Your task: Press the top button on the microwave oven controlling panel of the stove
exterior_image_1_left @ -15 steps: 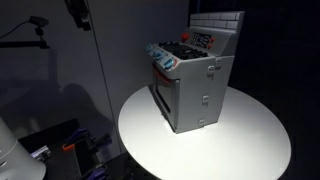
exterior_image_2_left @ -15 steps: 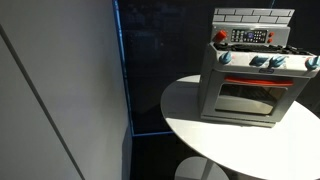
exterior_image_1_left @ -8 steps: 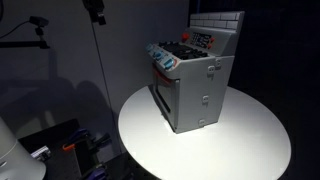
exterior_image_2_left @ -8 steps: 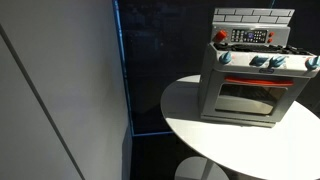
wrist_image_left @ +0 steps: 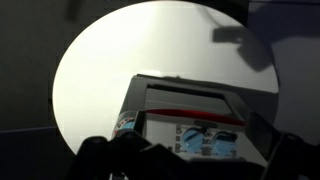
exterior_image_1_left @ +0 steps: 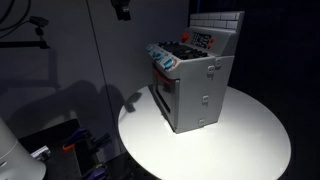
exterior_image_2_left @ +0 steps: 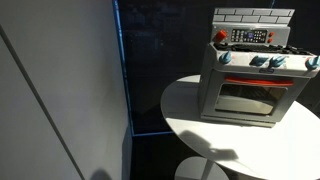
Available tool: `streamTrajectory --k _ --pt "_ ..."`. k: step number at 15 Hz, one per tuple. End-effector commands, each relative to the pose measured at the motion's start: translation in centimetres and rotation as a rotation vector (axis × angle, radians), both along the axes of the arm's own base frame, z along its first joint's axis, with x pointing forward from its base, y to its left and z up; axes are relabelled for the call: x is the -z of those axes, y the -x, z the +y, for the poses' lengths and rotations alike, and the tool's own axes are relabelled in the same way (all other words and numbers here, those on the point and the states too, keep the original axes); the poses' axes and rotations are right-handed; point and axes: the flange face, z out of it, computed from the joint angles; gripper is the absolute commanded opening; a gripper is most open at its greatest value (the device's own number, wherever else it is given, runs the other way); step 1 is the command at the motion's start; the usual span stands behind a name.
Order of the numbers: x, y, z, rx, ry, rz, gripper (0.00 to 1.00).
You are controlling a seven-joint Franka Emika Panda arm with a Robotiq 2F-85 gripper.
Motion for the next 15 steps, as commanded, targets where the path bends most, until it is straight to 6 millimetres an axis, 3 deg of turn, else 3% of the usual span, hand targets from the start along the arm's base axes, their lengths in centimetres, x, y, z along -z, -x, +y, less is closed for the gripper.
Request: streamTrajectory --k 1,6,12,15 --pt "-1.3 -2.5 -2.0 0.089 0.039 -0.035 1.0" --pt "-1.2 -4.8 -4.4 0.164 0.081 -0.119 1.0" --pt "0.2 -7.0 -6.8 0.239 0.15 -0.189 1.0" --pt "0.9 -6.6 -6.6 0.228 0.144 -0.176 1.0"
